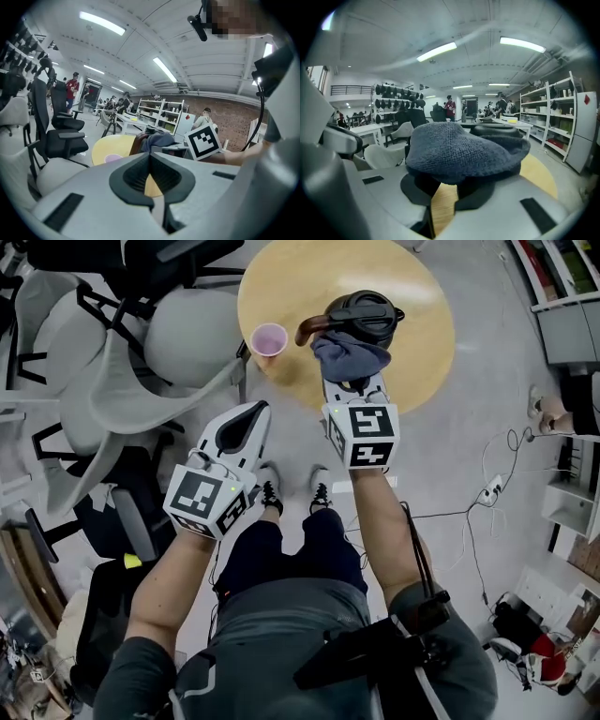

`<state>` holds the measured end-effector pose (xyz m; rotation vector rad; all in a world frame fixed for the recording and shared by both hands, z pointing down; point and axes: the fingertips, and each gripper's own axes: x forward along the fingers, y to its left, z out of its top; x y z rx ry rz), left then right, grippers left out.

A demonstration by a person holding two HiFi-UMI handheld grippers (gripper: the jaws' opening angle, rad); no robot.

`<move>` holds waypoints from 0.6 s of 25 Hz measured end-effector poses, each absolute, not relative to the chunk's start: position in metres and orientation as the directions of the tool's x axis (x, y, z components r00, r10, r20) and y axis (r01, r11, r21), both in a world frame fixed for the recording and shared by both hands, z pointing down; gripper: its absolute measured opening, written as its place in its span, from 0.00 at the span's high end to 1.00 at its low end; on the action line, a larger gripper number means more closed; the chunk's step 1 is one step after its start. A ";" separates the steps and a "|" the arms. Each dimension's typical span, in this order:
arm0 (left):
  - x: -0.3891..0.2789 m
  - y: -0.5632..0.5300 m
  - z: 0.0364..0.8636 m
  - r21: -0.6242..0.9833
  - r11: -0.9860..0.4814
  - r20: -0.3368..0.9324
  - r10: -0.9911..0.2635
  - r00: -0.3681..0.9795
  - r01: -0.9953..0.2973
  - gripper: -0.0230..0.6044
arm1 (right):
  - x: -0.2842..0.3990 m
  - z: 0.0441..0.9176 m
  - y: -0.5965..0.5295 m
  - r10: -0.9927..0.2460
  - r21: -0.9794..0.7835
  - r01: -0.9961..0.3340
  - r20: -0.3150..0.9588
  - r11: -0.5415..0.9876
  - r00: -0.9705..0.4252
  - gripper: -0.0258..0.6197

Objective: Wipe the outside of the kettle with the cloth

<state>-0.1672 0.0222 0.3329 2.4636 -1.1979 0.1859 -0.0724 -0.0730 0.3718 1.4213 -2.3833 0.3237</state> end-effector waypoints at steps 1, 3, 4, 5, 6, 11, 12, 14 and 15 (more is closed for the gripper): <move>-0.169 0.023 0.338 0.289 -0.555 0.294 -0.723 0.625 -0.780 0.95 | -0.076 0.381 -0.071 -0.799 -0.015 -0.881 0.414 0.473 -0.436 0.84; -0.170 0.027 0.349 0.294 -0.556 0.310 -0.714 0.627 -0.778 0.95 | -0.082 0.403 -0.067 -0.786 -0.017 -0.881 0.443 0.473 -0.431 0.84; -0.171 0.028 0.354 0.300 -0.554 0.314 -0.711 0.629 -0.776 0.95 | -0.083 0.415 -0.067 -0.781 -0.024 -0.883 0.456 0.469 -0.427 0.84; -0.172 0.028 0.358 0.306 -0.552 0.318 -0.709 0.629 -0.776 0.95 | -0.084 0.426 -0.067 -0.775 -0.026 -0.884 0.469 0.468 -0.424 0.84; -0.173 0.028 0.363 0.310 -0.549 0.321 -0.708 0.629 -0.777 0.95 | -0.084 0.437 -0.069 -0.769 -0.022 -0.882 0.480 0.471 -0.423 0.84; -0.171 0.031 0.384 0.312 -0.560 0.339 -0.690 0.640 -0.768 0.95 | -0.086 0.483 -0.073 -0.740 -0.019 -0.878 0.529 0.479 -0.415 0.84; -0.171 0.033 0.388 0.312 -0.562 0.343 -0.685 0.642 -0.766 0.95 | -0.087 0.492 -0.073 -0.732 -0.031 -0.880 0.541 0.475 -0.414 0.84; -0.172 0.034 0.394 0.311 -0.561 0.352 -0.682 0.641 -0.767 0.95 | -0.088 0.507 -0.073 -0.725 -0.050 -0.883 0.550 0.466 -0.414 0.84; -0.172 0.034 0.397 0.310 -0.559 0.355 -0.682 0.639 -0.769 0.95 | -0.087 0.512 -0.074 -0.726 -0.052 -0.885 0.551 0.462 -0.411 0.84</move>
